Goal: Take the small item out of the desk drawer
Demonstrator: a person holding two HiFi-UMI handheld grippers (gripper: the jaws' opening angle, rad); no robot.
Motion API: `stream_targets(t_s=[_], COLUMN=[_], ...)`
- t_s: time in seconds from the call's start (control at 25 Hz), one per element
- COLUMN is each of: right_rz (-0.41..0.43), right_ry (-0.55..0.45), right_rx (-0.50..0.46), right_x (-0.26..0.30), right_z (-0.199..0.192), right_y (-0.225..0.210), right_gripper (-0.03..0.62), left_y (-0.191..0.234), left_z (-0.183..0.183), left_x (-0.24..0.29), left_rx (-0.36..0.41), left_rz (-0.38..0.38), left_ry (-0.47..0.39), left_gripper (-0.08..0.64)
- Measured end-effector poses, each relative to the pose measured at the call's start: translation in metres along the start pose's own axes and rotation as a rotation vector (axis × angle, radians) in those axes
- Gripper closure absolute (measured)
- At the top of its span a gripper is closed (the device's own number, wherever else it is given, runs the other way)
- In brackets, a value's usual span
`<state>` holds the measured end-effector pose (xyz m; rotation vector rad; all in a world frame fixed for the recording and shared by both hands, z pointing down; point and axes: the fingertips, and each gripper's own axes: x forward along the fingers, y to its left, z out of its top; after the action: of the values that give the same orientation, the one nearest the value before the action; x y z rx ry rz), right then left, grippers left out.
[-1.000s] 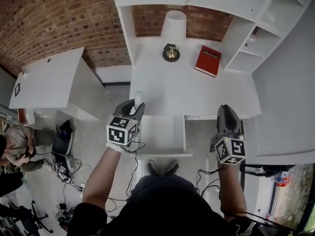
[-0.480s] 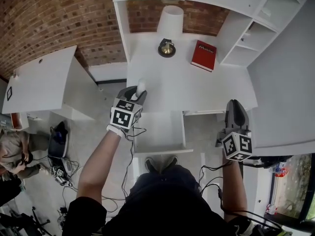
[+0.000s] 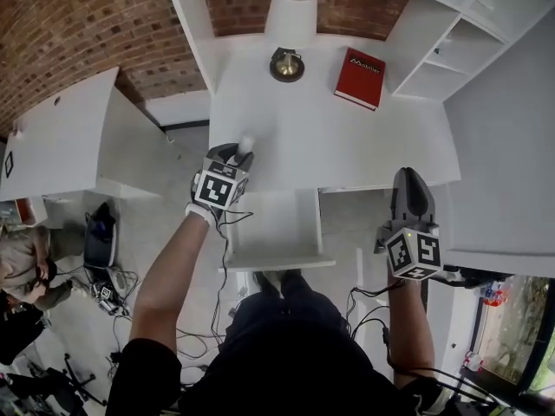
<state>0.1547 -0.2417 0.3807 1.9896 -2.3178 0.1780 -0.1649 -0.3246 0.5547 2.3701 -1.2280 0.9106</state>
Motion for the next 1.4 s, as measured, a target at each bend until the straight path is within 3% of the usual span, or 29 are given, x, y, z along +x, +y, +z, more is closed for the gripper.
stream_targets(t_s=[0.24,0.72,0.92,1.04,1.4], right_rz=[0.037,0.062,0.055,0.060,0.066], right_ry=[0.073,0.130,0.137,0.138,0.108], right_rx=[0.001,0.044,0.057,0.062,0.051], right_x=[0.037,0.084,0.086,0.084,0.075], right_z=[-0.027,-0.053,-0.060,-0.060,-0.047], right_y=[-0.021,-0.049,-0.055,-0.047,-0.022], right_gripper=[0.551,0.555,0.561,0.561,0.560], left_y=[0.017,0.026,0.026,0.028,0.042], left_z=[-0.021,-0.067,-0.070,-0.064,-0.063], left_x=[0.077,0.164,0.173,0.172,0.138], left_rx=[0.068,0.013,-0.015,-0.020,-0.029], left_rz=[0.043,0.031,0.024,0.027,0.053], left_ry=[0.164,0.358,0.359,0.331,0.262], left_gripper=[0.430,0.428,0.419,0.379,0.362])
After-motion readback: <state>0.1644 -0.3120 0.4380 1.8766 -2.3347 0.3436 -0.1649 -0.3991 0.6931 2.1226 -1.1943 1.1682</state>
